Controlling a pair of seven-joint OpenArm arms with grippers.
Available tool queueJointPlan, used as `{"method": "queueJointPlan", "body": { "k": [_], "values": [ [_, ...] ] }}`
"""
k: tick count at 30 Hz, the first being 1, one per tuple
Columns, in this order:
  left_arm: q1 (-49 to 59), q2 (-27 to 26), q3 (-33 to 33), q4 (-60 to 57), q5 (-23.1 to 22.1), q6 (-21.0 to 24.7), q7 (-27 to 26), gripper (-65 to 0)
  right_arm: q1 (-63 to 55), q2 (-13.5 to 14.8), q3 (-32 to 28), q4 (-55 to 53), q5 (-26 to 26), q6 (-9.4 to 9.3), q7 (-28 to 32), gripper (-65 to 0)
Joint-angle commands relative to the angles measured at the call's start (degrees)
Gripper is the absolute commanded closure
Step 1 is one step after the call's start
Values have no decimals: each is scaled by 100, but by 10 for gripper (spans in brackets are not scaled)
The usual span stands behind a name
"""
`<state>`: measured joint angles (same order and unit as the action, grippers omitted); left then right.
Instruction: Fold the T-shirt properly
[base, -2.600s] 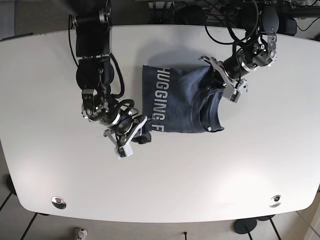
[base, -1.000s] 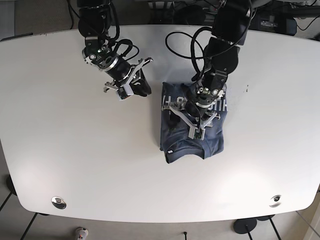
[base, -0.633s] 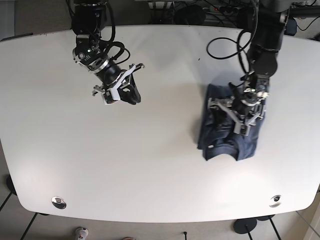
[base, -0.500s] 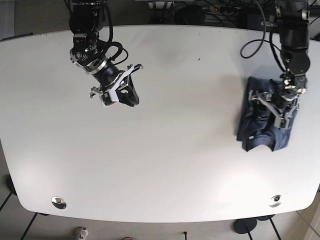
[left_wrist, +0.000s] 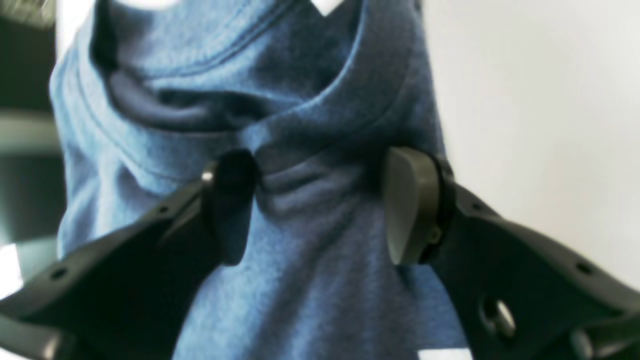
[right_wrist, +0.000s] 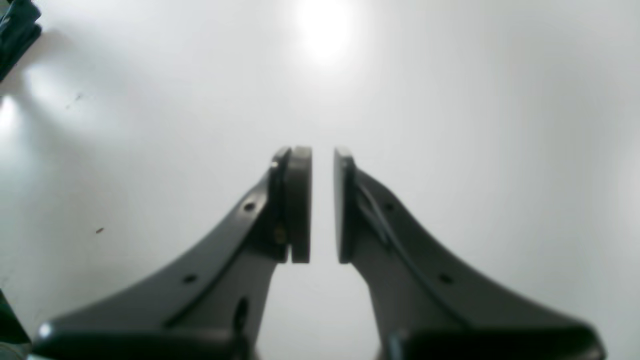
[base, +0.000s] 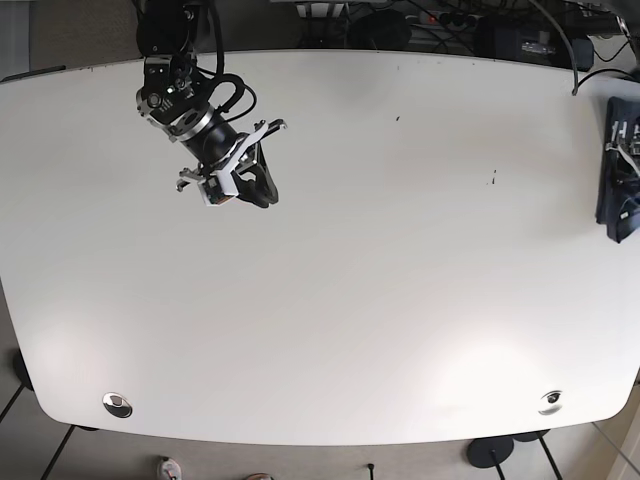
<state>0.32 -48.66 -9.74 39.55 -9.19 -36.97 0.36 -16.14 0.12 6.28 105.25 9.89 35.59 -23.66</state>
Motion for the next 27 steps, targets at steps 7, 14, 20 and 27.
{"method": "queueJointPlan", "body": {
  "k": [7, 14, 20, 27],
  "values": [
    [439, 598, -930, 2660, -70, 0, -76, -372, -69, 10, 9, 336, 62, -3, 190, -65],
    [395, 2014, -1009, 4621, -70, 9, 1217, -372, -25, 10, 9, 328, 53, -21, 190, -65],
    [219, 3869, -560, 5975, 1275, 422, 1621, -372, 124, 19, 264, 301, 44, -30, 190, -70],
    [702, 4985, -420, 6493, 1750, 422, 1542, -372, 309, 28, 1125, 301, 35, -30, 190, -71]
  ]
}}
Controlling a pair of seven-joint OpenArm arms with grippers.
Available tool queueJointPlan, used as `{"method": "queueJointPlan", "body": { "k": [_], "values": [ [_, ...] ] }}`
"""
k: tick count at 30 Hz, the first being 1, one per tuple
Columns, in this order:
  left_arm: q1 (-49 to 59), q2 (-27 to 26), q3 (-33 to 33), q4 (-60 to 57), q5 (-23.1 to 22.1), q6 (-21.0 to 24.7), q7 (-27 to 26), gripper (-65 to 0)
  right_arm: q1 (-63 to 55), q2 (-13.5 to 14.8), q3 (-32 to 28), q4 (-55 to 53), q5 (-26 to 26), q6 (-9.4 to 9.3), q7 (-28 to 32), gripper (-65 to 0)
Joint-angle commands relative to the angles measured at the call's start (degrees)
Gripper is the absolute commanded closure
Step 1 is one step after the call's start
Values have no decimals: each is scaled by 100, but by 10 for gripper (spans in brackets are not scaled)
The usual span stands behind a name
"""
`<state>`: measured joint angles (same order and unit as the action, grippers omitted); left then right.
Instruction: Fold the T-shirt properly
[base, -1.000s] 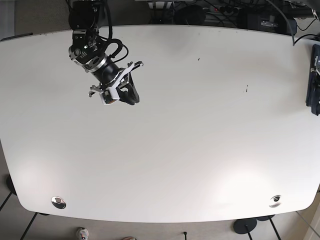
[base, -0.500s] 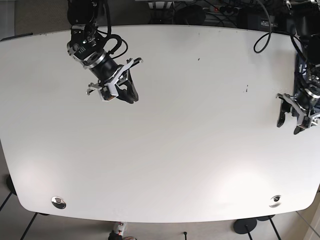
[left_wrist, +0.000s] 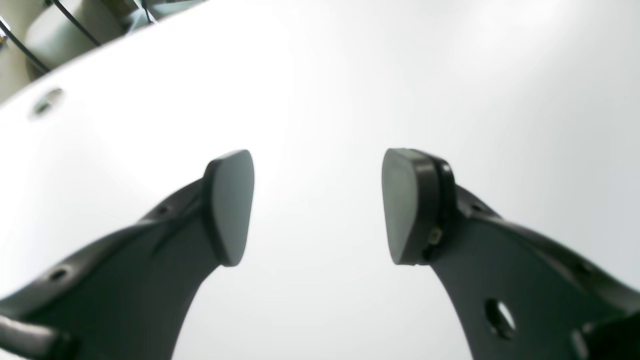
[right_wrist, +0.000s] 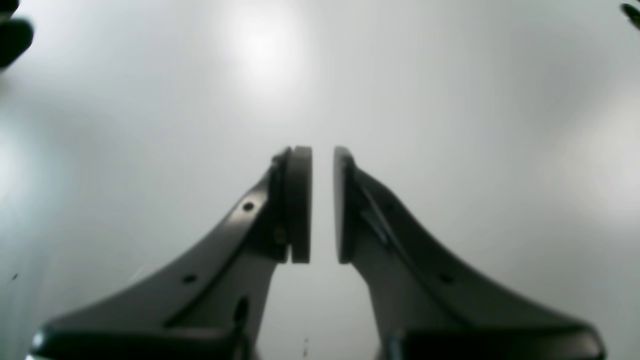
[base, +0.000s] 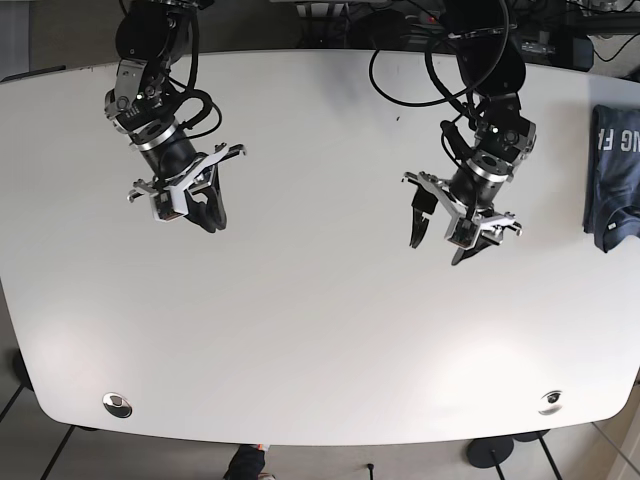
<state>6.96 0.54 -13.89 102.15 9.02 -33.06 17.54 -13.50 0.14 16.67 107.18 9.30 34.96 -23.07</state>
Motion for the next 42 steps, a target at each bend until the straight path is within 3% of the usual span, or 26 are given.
{"method": "queueJointPlan", "body": {
  "k": [1, 5, 8, 11, 15, 21, 23, 27, 34, 38, 42],
  "values": [
    [152, 144, -4, 304, -71, 40, -176, -372, 97, 87, 193, 100, 77, 34, 131, -71],
    [627, 513, 4, 427, -71, 137, -176, -371, 88, 175, 254, 91, -767, 34, 325, -70],
    [979, 549, 57, 401, -80, 989, -325, -371, -176, 192, 263, -111, -829, 34, 1054, -70],
    [1436, 505, 338, 234, -71, 1833, -1336, -372, -395, 201, 316, -542, -864, 34, 1907, -71],
    [2192, 531, 567, 277, -62, 2396, -2471, -372, -721, 184, 580, -964, -820, 34, 2470, -68],
    [3106, 496, 576, 277, -97, 2422, -2717, -372, -1573, 210, 650, -1201, -759, 34, 3384, -67],
    [3326, 496, 576, 286, -106, 2422, -2725, -372, -1925, 219, 685, -1210, -442, 34, 3542, -67],
    [4038, 531, 593, 629, -106, 2422, -2752, -372, -2611, 236, 720, -1201, 112, 34, 3569, -65],
    [5524, 549, 690, 831, -124, 2431, -2752, -371, -3947, 518, 703, -1183, 885, 78, 3577, -65],
    [5972, 549, 690, 541, -124, 2440, -2725, -371, -4562, 562, 667, -1227, 885, 86, 3577, -65],
    [5990, 496, 655, -487, -124, 2440, -2734, -371, -4773, 658, 377, -1922, 877, 86, 3577, -65]
  ]
}}
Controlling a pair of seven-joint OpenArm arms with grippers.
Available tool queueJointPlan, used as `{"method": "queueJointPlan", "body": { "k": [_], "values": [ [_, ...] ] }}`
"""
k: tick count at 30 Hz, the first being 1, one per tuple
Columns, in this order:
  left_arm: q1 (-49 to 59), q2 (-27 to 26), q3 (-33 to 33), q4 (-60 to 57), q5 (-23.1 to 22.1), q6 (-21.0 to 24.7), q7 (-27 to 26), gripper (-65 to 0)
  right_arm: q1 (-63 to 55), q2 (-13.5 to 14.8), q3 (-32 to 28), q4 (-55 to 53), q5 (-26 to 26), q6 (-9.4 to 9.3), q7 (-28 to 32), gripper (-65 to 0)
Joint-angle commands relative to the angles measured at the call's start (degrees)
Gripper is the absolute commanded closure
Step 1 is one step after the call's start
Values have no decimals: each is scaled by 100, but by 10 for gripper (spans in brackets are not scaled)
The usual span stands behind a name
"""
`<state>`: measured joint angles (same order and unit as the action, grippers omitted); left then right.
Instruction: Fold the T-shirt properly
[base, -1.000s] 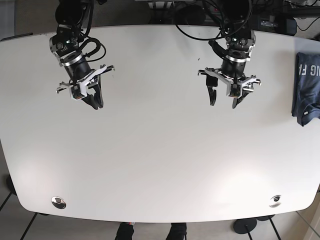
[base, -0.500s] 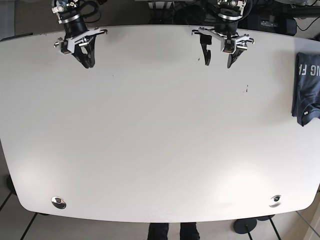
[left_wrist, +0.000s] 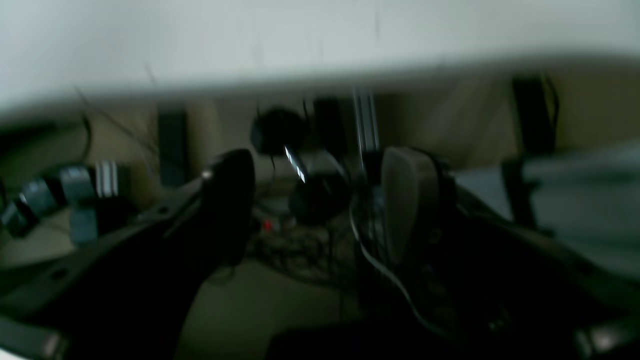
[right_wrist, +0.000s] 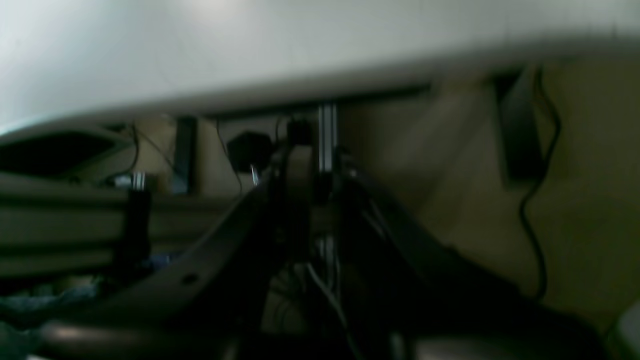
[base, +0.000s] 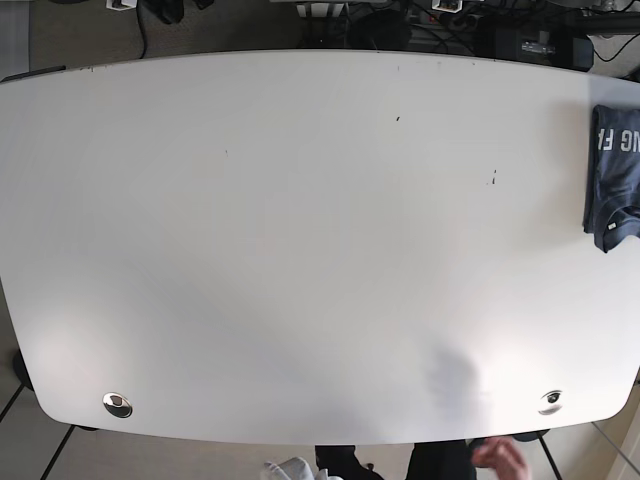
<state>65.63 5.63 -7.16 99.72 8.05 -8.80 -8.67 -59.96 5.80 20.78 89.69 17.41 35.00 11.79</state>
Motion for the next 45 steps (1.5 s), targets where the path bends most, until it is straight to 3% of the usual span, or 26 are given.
{"method": "queueJointPlan", "body": {
  "k": [1, 5, 9, 10, 13, 15, 18, 22, 24, 27, 29, 35, 40, 45],
  "values": [
    [44, -13, -18, -552, -27, 14, -131, -371, -109, 189, -113, -437, 66, 82, 91, -65],
    [-835, -22, -308, -2170, -27, 14, -131, -371, 392, 330, -816, -2064, 13, 38, 469, -65],
    [-1793, -154, -730, -3761, -27, 14, -131, -371, 1262, 365, -1273, -3936, -611, 12, 1287, -65],
    [-2031, -224, -774, -4139, -27, 14, -131, -371, 1500, 356, -1282, -4446, -761, -76, 1489, -65],
    [-2760, -462, -783, -5344, -19, 14, -131, -371, 2273, 268, -1291, -5817, -1156, -612, 1972, -65],
    [-3279, -594, -792, -6240, -19, 14, -131, -371, 2713, 242, -1299, -6442, -1429, -859, 2298, -65],
    [-4141, -629, -792, -7717, -10, 14, -342, -371, 3337, 224, -1291, -7048, -1719, -1263, 2333, -65],
    [-4993, -761, -757, -9080, 17, 23, -518, -372, 3970, 215, -1291, -7681, -1719, -1597, 2157, -71],
    [-5160, -769, -766, -9458, 17, 84, -509, -374, 4216, 215, -1291, -7778, -1719, -1623, 1718, -71],
    [-5169, -752, -748, -9467, 25, 735, -500, -376, 4348, 215, -1291, -7743, -1719, -1623, 1146, -71],
    [-5239, -743, -748, -9467, 25, 884, -500, -378, 4524, 215, -1291, -7769, -1728, -1623, 865, -71],
    [-5257, -655, -748, -9467, 25, 884, -799, -378, 4691, 233, -1317, -7787, -1728, -1632, 777, -73],
    [-5248, -690, -748, -9476, 25, 884, -1116, -378, 4656, 233, -1968, -7751, -1728, -1632, 821, -73],
    [-5108, -699, -748, -9467, 25, 884, -1467, -378, 4629, 224, -2056, -7751, -1684, -1632, 830, -73]
  ]
}}
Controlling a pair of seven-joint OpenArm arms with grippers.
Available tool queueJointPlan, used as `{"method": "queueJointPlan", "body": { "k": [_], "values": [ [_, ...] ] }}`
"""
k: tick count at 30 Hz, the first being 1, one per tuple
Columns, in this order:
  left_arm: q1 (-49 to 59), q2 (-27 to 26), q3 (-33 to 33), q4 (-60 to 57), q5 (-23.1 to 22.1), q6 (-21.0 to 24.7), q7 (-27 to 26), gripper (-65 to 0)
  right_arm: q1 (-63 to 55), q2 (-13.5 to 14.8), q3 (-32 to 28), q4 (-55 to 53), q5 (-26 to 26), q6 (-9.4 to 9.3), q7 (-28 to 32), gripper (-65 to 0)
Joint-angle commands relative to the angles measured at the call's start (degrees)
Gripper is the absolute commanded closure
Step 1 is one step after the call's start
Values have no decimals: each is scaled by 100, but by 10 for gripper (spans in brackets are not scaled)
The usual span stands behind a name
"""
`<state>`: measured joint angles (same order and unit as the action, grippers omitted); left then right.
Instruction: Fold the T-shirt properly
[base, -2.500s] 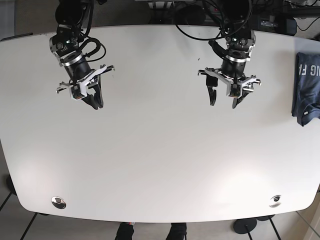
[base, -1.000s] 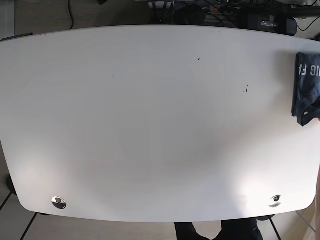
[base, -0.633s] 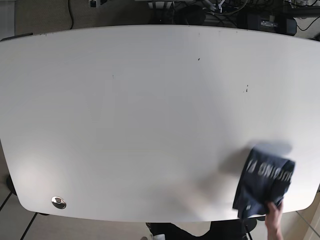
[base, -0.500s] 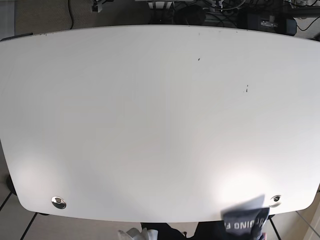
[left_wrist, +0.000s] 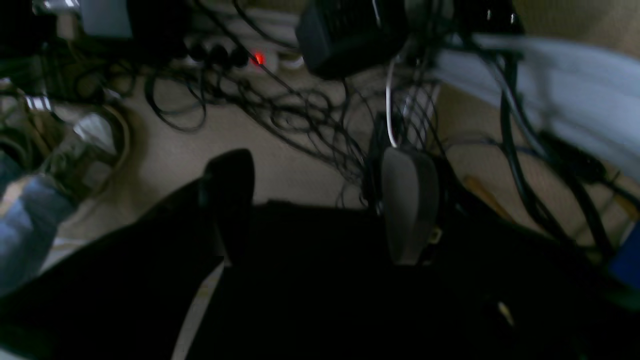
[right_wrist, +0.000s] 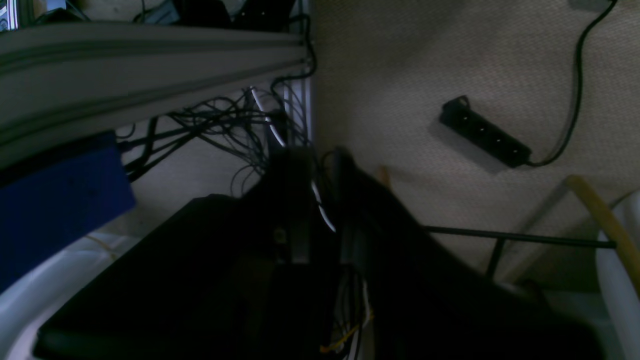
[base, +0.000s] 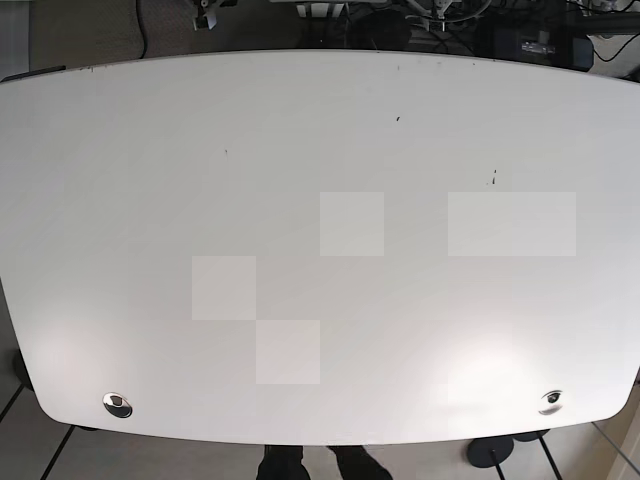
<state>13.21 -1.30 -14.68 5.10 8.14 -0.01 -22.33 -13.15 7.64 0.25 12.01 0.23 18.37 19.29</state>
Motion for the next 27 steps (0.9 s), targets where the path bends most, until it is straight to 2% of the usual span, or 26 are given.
{"method": "queueJointPlan", "body": {
  "k": [1, 5, 10, 13, 19, 21, 23, 27],
  "values": [
    [160, -6, 4, -5, 17, 5, -198, -378, -88, 40, -12, 25, 34, 31, 80, -73],
    [230, -6, 22, -5, 25, -3, -224, -378, -123, 40, -12, -10, 8, 31, 484, -73],
    [371, 38, 444, 65, 8, -3, -242, -378, -290, 49, -12, 25, 8, 31, 572, -73],
    [617, 90, 444, 514, 8, -3, -242, -378, -386, 49, -12, 87, 25, 31, 581, -73],
    [1092, 196, 444, 1331, -10, -3, -260, -374, -712, 49, -12, 395, 43, 31, 985, -71],
    [1426, 205, 444, 1657, -19, -3, -699, -374, -905, 49, -3, 403, 43, 31, 1249, -70],
    [1848, 214, 444, 1973, -19, -3, -1359, -374, -1248, 49, -3, 658, 52, 31, 1469, -68],
    [2578, 266, 444, 2483, -19, -3, -2150, -372, -2162, 84, -3, 1740, 711, 31, 1495, -68]
  ]
}}
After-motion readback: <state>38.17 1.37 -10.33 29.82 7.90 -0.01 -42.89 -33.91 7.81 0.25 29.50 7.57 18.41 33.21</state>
